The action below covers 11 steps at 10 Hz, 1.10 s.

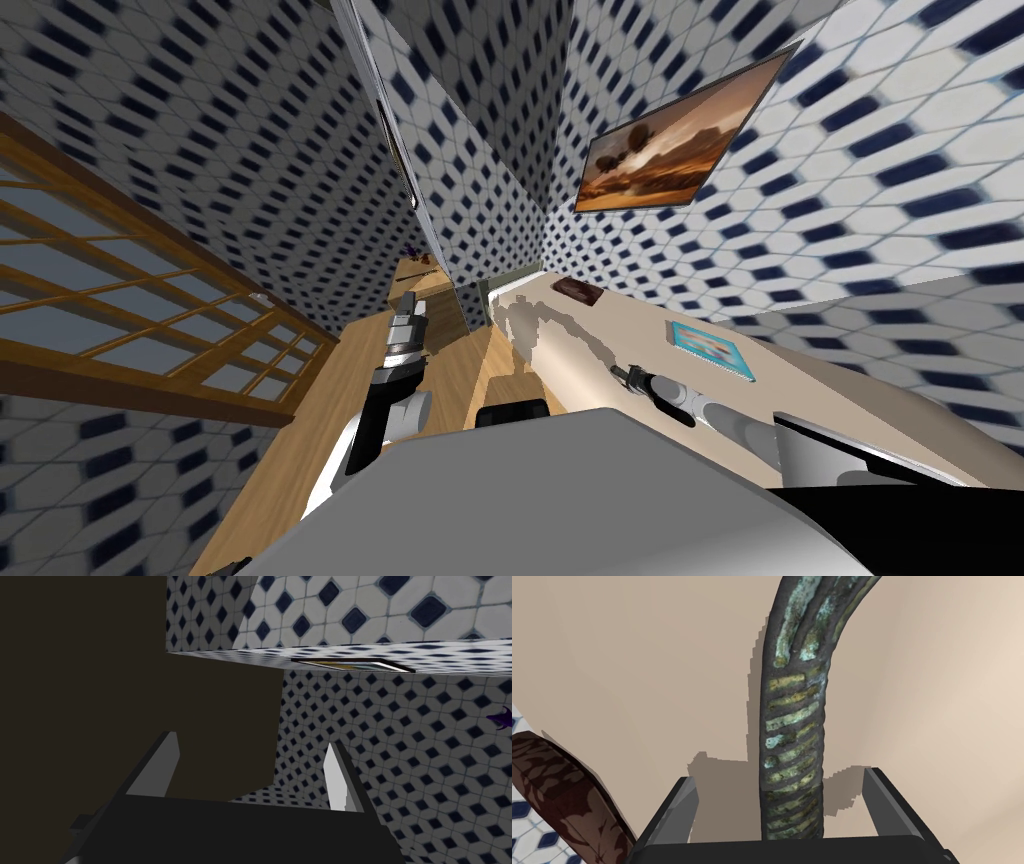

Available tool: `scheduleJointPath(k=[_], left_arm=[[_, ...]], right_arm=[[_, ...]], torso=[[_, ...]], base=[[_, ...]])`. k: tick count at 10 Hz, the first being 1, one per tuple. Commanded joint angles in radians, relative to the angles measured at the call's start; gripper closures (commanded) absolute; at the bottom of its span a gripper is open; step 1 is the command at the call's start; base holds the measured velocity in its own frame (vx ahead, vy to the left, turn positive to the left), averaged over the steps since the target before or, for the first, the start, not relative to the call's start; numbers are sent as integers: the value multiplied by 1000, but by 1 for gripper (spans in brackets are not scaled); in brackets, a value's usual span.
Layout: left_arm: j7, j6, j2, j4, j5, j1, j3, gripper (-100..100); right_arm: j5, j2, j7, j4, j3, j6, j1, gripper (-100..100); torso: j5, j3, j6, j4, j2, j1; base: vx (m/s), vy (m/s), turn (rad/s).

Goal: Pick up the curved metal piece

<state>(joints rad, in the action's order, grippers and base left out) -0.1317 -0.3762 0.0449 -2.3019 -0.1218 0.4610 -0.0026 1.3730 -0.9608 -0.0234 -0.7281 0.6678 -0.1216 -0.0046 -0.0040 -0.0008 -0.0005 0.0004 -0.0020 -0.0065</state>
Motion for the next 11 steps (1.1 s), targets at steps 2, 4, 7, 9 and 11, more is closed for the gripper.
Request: scheduleJointPath(k=[2, 4, 7, 9, 11], left_arm=[[0, 0, 0, 0, 0, 0, 0, 0], [0, 0, 0, 0, 0, 0, 0, 0], [0, 0, 0, 0, 0, 0, 0, 0], [0, 0, 0, 0, 0, 0, 0, 0], [0, 0, 0, 0, 0, 0, 0, 0]], right_arm=[[0, 0, 1, 0, 0, 0, 0, 100], [-2, 0, -3, 2, -1, -2, 2, 100], [-42, -3, 48, -7, -23, -17, 15, 100], [-86, -4, 101, -13, -51, -37, 30, 100], [-86, -4, 143, -13, -51, -37, 30, 100]], torso=[[0, -1, 0, 0, -1, 0], [0, 0, -2, 1, -1, 0], [-1, 0, -2, 1, -1, -1], [-1, -2, -2, 0, -5, 0], [-1, -3, -2, 0, -7, 0]], base=[[-2, 1, -9], [0, 0, 0], [19, 5, -53], [97, 25, -123], [63, 21, -45]])
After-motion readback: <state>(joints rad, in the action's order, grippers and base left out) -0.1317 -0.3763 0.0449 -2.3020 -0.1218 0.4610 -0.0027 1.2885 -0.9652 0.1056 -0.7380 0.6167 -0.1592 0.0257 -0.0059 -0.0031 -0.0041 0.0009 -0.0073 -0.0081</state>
